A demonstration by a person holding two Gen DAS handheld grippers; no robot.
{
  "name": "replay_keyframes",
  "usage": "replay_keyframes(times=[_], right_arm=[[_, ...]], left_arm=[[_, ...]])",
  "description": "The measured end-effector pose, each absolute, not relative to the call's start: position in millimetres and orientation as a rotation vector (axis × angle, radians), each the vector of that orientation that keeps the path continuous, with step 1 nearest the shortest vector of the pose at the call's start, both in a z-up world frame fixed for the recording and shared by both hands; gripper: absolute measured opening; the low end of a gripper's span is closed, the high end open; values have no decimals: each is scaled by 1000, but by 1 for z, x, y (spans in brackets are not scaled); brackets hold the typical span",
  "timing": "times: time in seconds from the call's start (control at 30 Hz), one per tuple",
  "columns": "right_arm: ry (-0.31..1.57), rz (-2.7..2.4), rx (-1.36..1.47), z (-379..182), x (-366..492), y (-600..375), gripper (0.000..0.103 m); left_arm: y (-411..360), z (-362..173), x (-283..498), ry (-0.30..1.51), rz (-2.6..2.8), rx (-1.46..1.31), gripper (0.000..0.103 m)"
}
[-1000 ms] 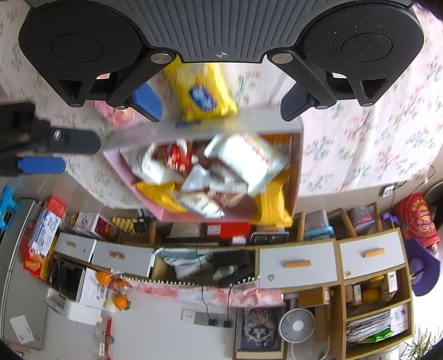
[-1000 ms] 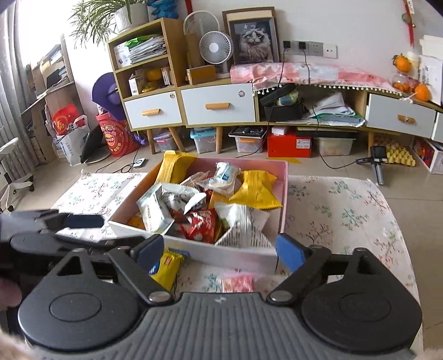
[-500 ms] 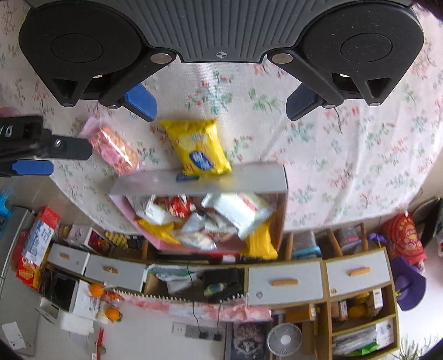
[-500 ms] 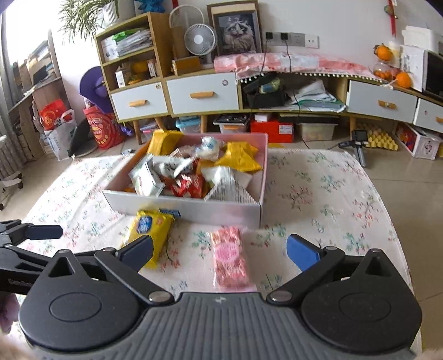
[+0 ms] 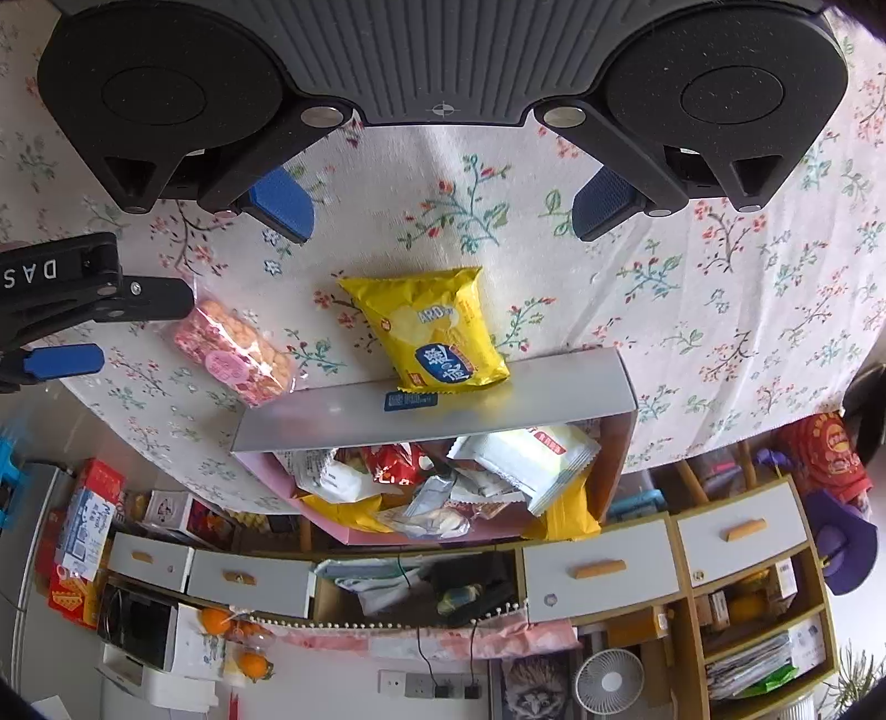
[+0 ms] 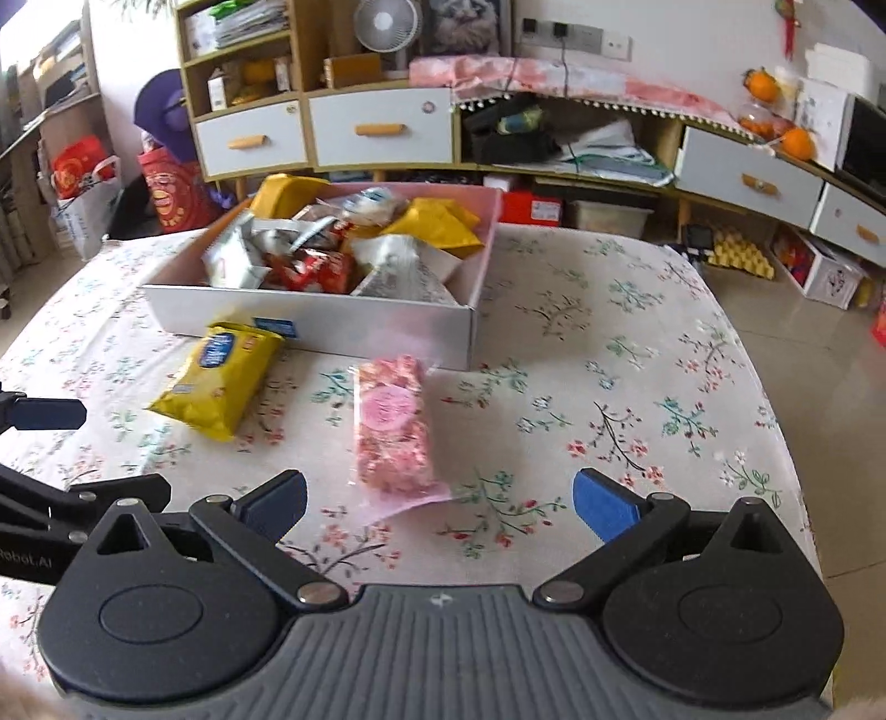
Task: Organize snacks
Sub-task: 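Withdraw both grippers from the box toward the yellow and pink packs, then grasp the yellow biscuit pack with the left gripper while the right grasps the pink packet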
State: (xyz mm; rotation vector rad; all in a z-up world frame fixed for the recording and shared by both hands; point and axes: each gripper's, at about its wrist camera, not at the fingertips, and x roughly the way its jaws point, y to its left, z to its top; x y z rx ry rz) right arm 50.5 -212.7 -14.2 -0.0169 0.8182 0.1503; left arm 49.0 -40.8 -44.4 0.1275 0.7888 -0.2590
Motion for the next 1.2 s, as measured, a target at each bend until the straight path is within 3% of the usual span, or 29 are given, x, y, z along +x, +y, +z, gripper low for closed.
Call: replay_keyframes(times=[0.47,0.97,1.2], right_arm=[[770,180,-66,-26,59,-213,102],[760,223,-94,-39,68,-206,99],[749,250,-87,-37,71,-203,82]], left_arm=[[-50,-52,80,736,-251,82,98],[-51,-62,99,753,-238,60,76],[-52,-59,102,748,-227,58,58]])
